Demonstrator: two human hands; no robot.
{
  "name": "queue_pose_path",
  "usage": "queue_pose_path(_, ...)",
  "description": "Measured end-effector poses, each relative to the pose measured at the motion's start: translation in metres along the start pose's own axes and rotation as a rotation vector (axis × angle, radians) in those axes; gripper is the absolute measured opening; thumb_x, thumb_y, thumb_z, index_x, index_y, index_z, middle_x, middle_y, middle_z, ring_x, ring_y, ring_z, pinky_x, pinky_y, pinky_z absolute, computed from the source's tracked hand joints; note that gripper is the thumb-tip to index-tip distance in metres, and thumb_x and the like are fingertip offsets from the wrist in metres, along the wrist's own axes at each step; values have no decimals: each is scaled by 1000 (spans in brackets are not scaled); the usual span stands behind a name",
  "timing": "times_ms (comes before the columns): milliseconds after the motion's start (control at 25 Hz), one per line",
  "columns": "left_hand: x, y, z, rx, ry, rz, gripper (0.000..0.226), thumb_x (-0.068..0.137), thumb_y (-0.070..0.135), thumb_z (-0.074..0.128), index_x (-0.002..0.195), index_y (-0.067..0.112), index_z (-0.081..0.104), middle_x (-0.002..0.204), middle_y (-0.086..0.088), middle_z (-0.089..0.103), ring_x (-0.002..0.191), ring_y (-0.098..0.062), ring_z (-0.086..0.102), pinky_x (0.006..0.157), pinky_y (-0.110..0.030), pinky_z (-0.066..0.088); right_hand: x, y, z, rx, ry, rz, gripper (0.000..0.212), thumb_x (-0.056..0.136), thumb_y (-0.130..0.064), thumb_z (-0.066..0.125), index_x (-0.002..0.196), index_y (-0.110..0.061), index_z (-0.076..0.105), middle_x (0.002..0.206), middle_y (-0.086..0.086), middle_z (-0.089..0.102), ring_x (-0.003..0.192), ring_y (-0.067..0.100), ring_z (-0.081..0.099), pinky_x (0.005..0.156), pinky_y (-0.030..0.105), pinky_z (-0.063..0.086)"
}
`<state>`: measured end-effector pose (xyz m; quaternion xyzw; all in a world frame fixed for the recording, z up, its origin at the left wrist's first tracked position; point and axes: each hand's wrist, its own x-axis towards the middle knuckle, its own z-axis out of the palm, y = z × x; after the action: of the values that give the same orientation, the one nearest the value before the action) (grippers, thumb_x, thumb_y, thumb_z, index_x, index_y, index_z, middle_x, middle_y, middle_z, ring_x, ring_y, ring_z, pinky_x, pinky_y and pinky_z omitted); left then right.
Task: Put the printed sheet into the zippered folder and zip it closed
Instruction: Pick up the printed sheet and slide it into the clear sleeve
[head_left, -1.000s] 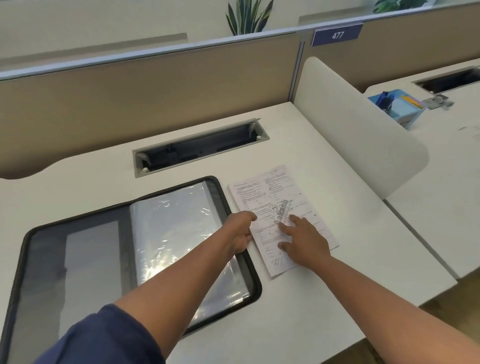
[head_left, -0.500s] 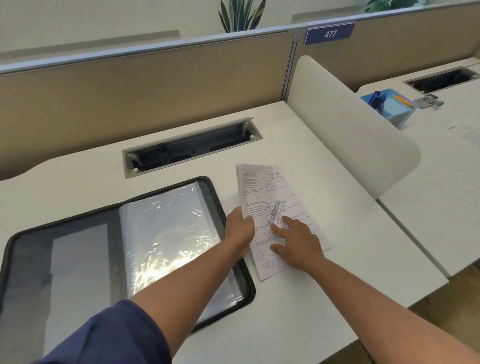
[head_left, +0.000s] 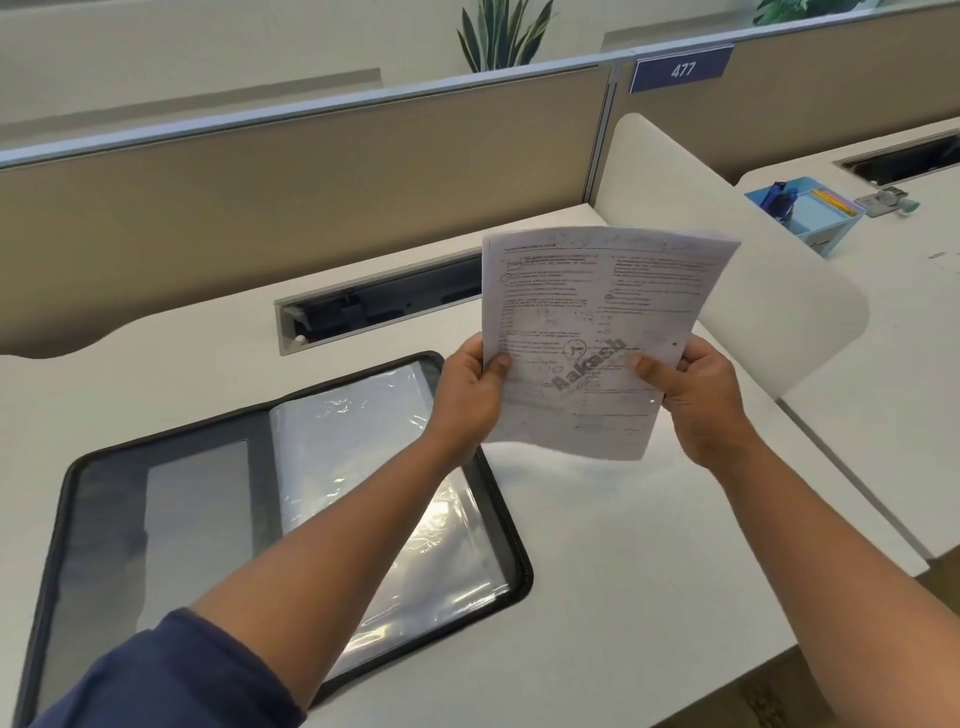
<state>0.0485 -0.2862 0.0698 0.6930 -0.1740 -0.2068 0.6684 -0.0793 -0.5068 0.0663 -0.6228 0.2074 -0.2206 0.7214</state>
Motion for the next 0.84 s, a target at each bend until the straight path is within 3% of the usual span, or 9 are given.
queue_pose_path(160, 7, 3, -1, -43, -10, 21, 22, 106, 15, 50, 121, 23, 65, 116, -2, 71, 107, -24, 66, 82, -37, 62, -8, 1, -3, -8, -20, -46, 27, 81, -11, 80, 106, -20, 81, 115, 5, 79, 107, 28, 73, 93, 43, 59)
queue_pose_path(320, 1, -17, 7, -85, -21, -137, 22, 103, 6, 54, 119, 15, 67, 116, -9, 71, 111, -30, 65, 96, -52, 55, -32, 25, 9, -97, 47, 82, 35, 90, 4, 70, 88, -28, 84, 96, -6, 82, 89, 17, 77, 80, 32, 59)
queue_pose_path(440, 2, -23, 11, -113, -7, -153, 24, 102, 2, 53, 107, 17, 72, 109, -7, 74, 107, -29, 67, 91, -48, 58, -41, 32, 14, -90, 64, 92, 33, 89, 0, 70, 90, -31, 82, 96, -6, 81, 90, 15, 76, 76, 28, 61)
queue_pose_path(560, 4, -26, 12, -104, 9, -160, 28, 100, -2, 51, 102, 17, 73, 106, -7, 75, 104, -29, 68, 79, -38, 58, -43, 31, 13, -94, 79, 103, 27, 84, -5, 71, 93, -29, 81, 99, -3, 81, 91, 17, 76, 82, 34, 63)
queue_pose_path(720, 0, -33, 11, -139, -28, -178, 24, 95, -2, 61, 106, 15, 72, 111, -9, 75, 105, -27, 69, 87, -40, 57, -48, 36, 11, -96, 80, 134, 33, 89, 6, 66, 96, -24, 79, 108, 8, 79, 103, 30, 73, 93, 47, 59)
queue_pose_path(840, -1, -34, 10, -166, -94, -168, 20, 95, 11, 69, 114, 18, 72, 115, -5, 76, 106, -23, 71, 89, -36, 57, -49, 37, 9, -106, 87, 146, 35, 88, 9, 64, 98, -22, 78, 110, 11, 78, 102, 29, 74, 95, 49, 59)
